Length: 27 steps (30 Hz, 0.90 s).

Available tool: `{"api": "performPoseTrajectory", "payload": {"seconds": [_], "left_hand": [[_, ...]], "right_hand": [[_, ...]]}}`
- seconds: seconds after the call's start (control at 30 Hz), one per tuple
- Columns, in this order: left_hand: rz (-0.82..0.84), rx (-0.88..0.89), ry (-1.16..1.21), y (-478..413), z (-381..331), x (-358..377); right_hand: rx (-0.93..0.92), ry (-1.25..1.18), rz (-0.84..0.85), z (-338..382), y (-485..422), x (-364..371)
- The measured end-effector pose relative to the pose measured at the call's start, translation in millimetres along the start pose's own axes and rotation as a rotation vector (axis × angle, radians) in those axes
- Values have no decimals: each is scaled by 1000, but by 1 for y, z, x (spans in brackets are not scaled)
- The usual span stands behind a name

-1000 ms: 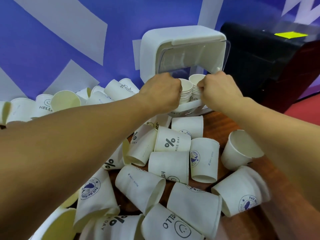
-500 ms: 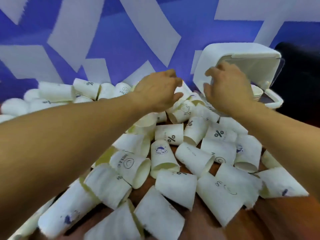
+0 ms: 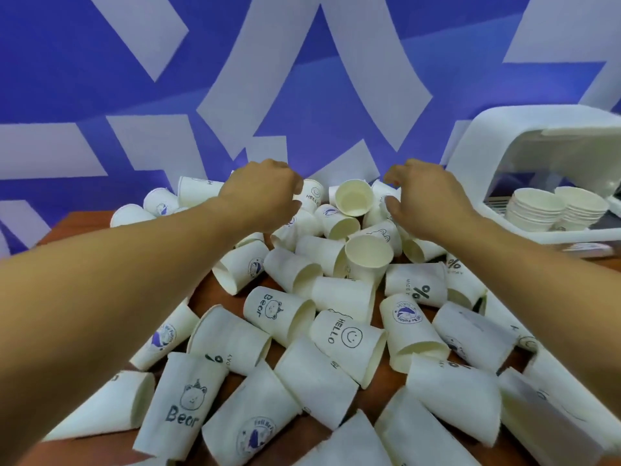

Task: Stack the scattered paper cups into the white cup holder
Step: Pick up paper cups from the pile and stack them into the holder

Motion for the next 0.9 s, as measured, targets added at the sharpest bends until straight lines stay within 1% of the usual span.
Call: {"api": "performPoseTrajectory", "payload": {"seconds": [0.13,0.33,0.43,0.5,0.6,0.7,0.9], "left_hand": [[-19,-70,13,3,20,14],[-14,-355,112,28,96,47],[-14,-487,197,40,122,57],[11,-534,258,45,129,63],[64,-530,292,44,127,70],[80,-529,304,39,122,75],[55,-633,380,27,128,77]], "right_hand": [[11,-31,91,4,-14,21],[8,-109,235,36,-40,67],[-20,-40,306,54,-47,90],[-2,37,346,58,-51,103],[109,47,398,56,-55,118],[174,48,387,56,-55,122],[156,98,324,61,-54,118]]}}
Point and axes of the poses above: each hand's wrist, its own y-axis away from the middle knuckle, its own x-axis out of the palm, z = x × y, the point moved 4 cm from there along -y, towards the middle knuckle, and after that the axes turned 15 degrees about -y, right-handed, at the moved point
